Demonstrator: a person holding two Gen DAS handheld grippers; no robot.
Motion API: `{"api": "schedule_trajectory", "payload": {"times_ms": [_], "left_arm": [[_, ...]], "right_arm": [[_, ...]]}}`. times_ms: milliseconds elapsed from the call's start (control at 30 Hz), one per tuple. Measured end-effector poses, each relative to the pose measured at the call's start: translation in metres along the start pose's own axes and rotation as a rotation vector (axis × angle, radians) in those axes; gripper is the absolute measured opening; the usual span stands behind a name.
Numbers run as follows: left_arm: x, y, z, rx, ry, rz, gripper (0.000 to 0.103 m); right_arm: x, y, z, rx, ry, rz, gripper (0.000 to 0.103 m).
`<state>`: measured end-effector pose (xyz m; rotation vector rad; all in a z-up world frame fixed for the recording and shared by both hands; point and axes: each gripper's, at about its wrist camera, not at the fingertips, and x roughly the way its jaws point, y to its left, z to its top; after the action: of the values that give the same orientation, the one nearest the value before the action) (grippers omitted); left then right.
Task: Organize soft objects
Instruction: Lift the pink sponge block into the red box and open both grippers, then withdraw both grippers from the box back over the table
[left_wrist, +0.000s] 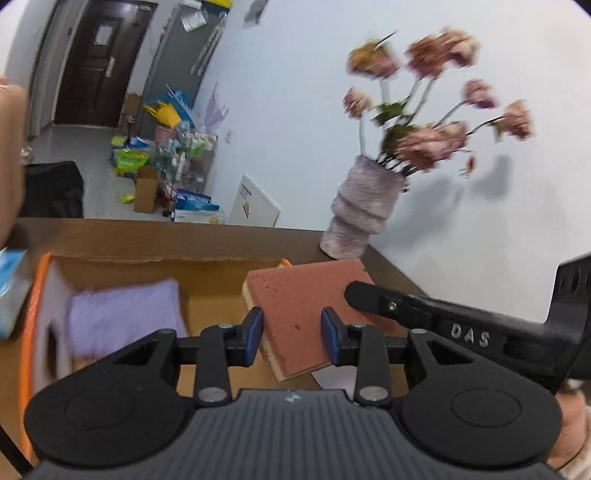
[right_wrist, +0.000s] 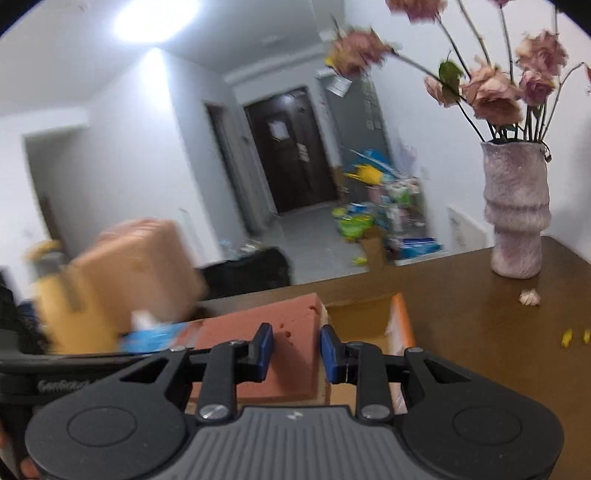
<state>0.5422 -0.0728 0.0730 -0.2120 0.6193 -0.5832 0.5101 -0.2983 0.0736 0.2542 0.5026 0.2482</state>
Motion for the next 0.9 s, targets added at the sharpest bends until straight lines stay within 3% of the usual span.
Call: {"api": "schedule_trajectory", "payload": {"times_ms": [233,300,367,500,600,667,900], "left_arm": [[0.119,0.054,0.019,-0.092,0.151,0.073,0.034],[0.134,0.062,0.018,-0.097,0.180,0.074,0.040],[0.137,0.060,0.018,-0.060,0.183,0.092,0.045],[0.115,0.055,0.021,0.011,0.132,0.100,0.056],[0.083,0.045,0.028,0.054,0.103,0.122,0.058],[0.056,0.035,0.035,0.080,0.072,0.152,0.064],[-0.077,0.006,0.039,0.191,-0.037,0.306,0.085]], "right_arm": [[0.142,-0.038,0.024,-0.049,0.231,-0.136,0.027],[0.167,-0.040,0.021,-0.103,0.291,-0.200,0.027],[0.175,-0.033,0.019,-0.178,0.283,-0.258,0.027],[0.164,-0.026,0.021,-0.214,0.227,-0.246,0.039],[0.142,-0.025,0.029,-0.185,0.208,-0.242,0.039],[0.114,-0.020,0.036,-0.198,0.179,-0.240,0.042],[-0.014,-0.001,0.065,-0.252,0.069,-0.214,0.067]]}}
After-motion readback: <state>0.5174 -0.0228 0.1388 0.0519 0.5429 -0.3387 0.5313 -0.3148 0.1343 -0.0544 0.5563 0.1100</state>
